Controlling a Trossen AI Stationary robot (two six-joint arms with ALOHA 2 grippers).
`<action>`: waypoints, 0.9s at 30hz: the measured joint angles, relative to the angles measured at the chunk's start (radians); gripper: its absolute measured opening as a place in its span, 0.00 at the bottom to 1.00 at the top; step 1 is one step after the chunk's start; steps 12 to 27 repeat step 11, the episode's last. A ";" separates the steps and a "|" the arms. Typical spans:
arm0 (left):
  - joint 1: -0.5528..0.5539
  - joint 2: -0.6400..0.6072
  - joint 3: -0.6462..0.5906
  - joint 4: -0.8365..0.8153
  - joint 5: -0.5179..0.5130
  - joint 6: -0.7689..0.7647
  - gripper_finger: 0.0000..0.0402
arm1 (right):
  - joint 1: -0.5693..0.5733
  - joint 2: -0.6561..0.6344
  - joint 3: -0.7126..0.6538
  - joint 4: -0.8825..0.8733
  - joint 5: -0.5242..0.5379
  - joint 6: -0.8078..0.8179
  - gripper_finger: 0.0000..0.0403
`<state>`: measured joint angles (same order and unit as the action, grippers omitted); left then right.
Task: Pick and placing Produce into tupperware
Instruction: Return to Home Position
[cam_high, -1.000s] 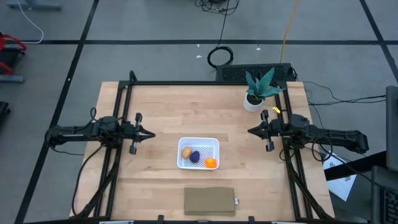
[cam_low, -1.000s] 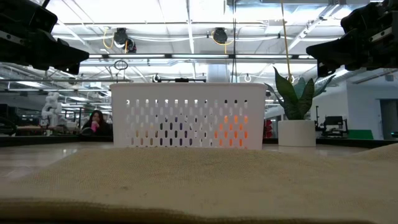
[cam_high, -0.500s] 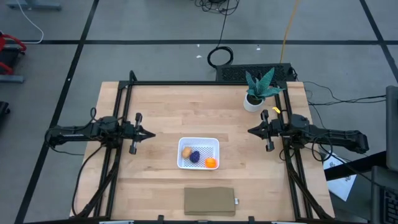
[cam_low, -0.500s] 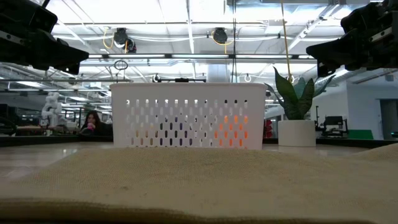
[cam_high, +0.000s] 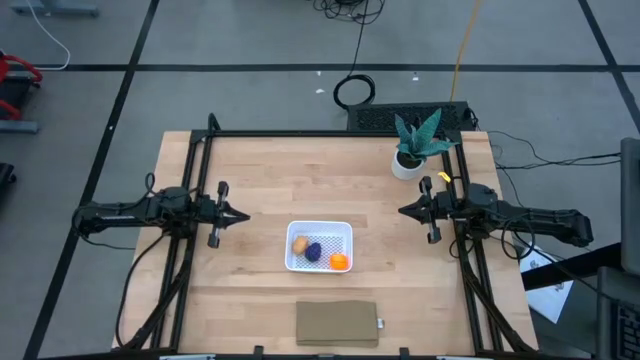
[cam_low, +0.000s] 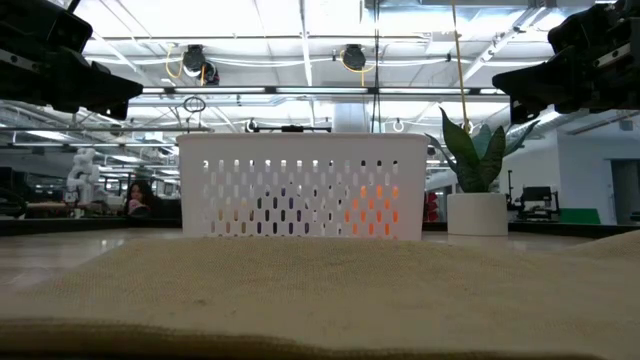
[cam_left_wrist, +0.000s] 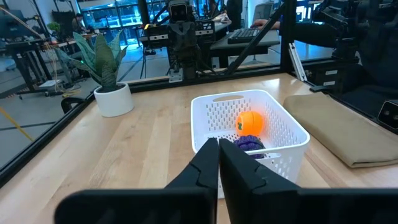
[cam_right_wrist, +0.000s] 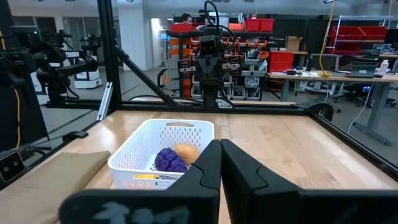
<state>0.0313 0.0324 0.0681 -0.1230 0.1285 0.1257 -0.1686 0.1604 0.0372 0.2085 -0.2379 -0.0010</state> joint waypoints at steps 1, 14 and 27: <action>0.000 0.000 0.000 0.000 0.000 0.000 0.03 | 0.000 0.000 0.000 0.000 0.000 0.000 0.00; 0.000 0.000 0.000 0.000 0.000 0.000 0.04 | 0.000 0.000 0.000 0.000 0.000 0.000 0.00; 0.000 0.000 0.000 0.000 0.000 0.000 0.04 | 0.000 0.000 0.000 0.000 0.000 0.000 0.00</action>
